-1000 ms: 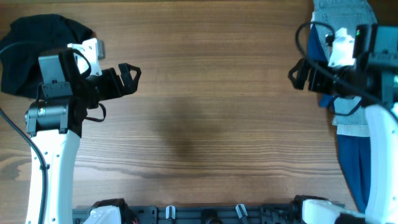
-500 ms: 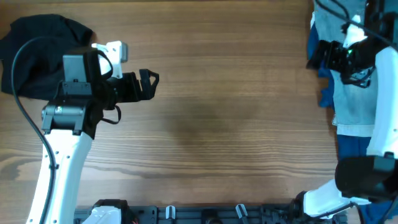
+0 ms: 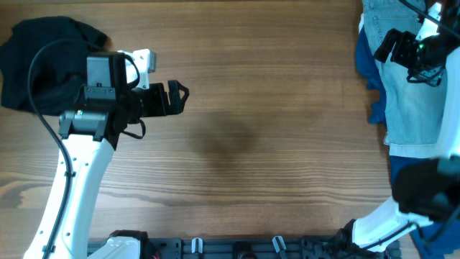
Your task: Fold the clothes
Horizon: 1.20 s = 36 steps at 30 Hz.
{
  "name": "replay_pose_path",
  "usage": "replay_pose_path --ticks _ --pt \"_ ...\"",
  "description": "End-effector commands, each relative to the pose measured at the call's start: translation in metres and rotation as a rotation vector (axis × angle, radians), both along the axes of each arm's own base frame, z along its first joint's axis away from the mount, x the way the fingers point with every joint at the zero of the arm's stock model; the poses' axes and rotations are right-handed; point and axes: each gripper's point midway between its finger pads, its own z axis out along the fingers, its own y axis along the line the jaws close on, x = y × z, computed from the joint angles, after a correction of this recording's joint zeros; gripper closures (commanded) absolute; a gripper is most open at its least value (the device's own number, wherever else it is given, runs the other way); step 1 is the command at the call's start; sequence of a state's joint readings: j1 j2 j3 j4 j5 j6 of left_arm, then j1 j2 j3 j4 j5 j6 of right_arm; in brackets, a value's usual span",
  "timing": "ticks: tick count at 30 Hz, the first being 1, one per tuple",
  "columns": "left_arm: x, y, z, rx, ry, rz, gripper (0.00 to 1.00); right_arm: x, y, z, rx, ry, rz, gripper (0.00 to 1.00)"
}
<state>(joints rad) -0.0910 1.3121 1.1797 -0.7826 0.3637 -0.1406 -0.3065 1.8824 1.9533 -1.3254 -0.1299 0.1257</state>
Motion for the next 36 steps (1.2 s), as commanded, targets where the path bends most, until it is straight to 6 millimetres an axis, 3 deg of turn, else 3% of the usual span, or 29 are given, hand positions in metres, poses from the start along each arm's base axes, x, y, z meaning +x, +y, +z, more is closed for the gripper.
replay_pose_path --ticks 1,4,11,20,24,31,36 --pt "0.000 -0.012 0.005 0.003 -0.012 -0.033 0.00 0.012 -0.013 -0.045 0.033 0.085 -0.009 0.00" --pt "-0.002 -0.019 0.003 0.003 -0.007 -0.053 0.00 0.026 -0.024 -0.061 0.036 0.070 -0.018 0.00" --pt "-0.006 -0.033 0.003 0.002 -0.009 -0.093 0.00 0.058 -0.013 -0.043 0.072 -0.102 0.147 0.00" --pt "-0.009 -0.049 -0.005 0.005 0.012 -0.140 0.00 0.069 -0.026 -0.055 0.024 -0.110 0.150 0.00" --pt "-0.009 -0.057 -0.016 0.011 0.044 -0.161 0.00 0.069 -0.033 -0.073 0.029 -0.076 0.136 0.00" --pt "-0.003 -0.082 -0.021 0.007 0.020 -0.223 0.00 0.036 -0.065 -0.115 0.053 0.114 -0.068 0.00" --pt "-0.004 -0.094 -0.027 0.006 0.026 -0.248 0.00 0.028 -0.069 -0.122 0.112 0.135 -0.087 0.00"
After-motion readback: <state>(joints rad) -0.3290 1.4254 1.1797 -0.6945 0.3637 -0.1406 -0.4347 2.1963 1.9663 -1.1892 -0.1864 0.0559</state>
